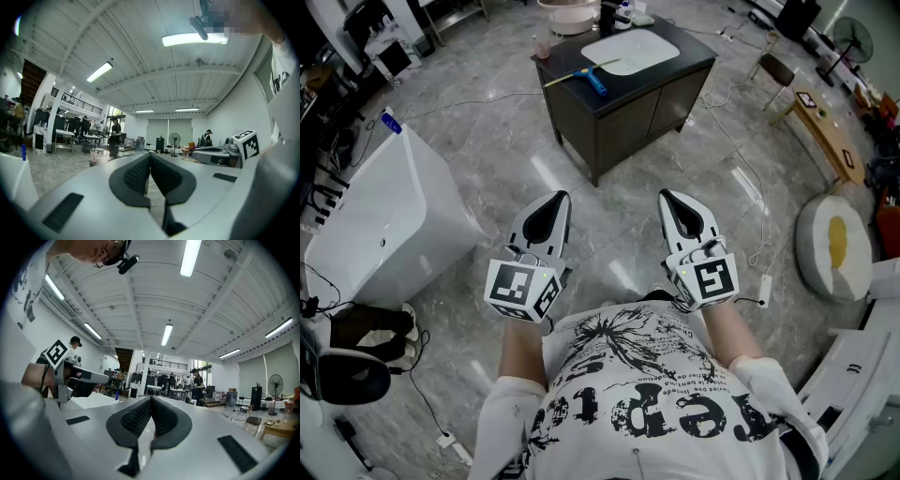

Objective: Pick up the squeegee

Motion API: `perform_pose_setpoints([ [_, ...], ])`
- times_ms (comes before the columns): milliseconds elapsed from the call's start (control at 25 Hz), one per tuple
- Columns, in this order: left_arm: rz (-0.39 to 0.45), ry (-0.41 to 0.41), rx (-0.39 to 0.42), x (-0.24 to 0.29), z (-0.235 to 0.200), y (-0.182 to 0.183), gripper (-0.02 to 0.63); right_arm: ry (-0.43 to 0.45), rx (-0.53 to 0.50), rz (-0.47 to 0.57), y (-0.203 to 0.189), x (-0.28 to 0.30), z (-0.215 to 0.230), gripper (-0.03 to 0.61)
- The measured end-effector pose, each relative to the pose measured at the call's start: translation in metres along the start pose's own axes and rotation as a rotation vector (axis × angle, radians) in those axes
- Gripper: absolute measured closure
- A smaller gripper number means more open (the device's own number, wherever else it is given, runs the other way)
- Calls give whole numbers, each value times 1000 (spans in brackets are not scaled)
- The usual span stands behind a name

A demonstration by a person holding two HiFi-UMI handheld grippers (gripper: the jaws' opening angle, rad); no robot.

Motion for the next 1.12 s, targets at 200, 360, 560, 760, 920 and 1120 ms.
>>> perform_pose_setpoints([
  [200, -6, -2, -6, 4, -3, -4, 600, -7, 26, -4, -4, 2, 3, 566],
  [360, -11, -6, -14, 6, -6, -5, 600, -10, 31, -8, -4, 5, 2, 566],
  [560, -16, -16, -39, 18, -11, -12, 600, -8, 33, -10, -9, 14, 9, 565],
  [760, 71, 69, -76, 31, -38, -10, 296, -32, 42, -22, -16, 28, 20, 565],
  [920, 39, 101, -62, 53, -47, -14, 296, -24, 40, -31, -21, 42, 41, 565],
  [1120, -9, 122, -17, 96, -51, -30, 296, -1, 39, -30, -40, 77, 80, 565],
])
Point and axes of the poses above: the fingertips, and each gripper's own axes: x forward along the fingers, z to its right, y out of its top, the point moved 2 cm from there along -x, backward along the fingers, and after that the axes turned 2 degrees about y, right-handed, at the moved point
